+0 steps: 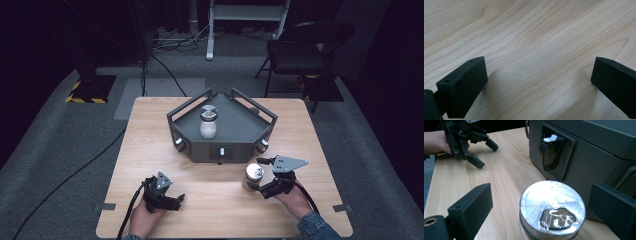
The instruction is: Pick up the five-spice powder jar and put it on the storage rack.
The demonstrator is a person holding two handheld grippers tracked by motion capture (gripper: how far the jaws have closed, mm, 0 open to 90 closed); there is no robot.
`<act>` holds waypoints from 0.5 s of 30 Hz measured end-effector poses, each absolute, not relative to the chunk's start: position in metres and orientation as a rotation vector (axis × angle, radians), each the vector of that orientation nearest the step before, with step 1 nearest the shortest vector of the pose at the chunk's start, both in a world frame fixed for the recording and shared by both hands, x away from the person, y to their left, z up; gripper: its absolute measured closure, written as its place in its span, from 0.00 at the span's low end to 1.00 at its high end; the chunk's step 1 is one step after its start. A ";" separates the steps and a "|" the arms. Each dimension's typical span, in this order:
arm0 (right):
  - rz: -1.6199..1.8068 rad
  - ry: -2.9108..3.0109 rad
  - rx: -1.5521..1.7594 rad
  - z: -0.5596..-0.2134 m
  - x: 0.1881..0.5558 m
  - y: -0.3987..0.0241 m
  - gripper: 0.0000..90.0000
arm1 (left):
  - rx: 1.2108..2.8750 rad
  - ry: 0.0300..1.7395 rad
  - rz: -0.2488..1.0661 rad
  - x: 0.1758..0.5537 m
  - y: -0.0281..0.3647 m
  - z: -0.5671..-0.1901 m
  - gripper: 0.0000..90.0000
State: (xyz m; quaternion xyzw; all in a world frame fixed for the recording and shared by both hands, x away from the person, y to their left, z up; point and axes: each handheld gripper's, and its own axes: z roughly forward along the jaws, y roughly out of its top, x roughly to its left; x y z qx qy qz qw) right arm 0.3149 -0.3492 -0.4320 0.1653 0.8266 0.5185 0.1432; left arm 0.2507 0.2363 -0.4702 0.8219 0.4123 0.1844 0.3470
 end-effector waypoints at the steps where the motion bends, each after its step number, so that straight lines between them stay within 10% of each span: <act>1: 1.492 2.389 0.476 -0.433 0.317 -0.348 0.06 | 2.131 1.071 0.479 0.250 0.236 -0.470 0.01; 15: 1.386 2.478 0.520 -0.452 0.330 -0.340 0.17 | 2.129 1.076 0.481 0.249 0.236 -0.470 0.01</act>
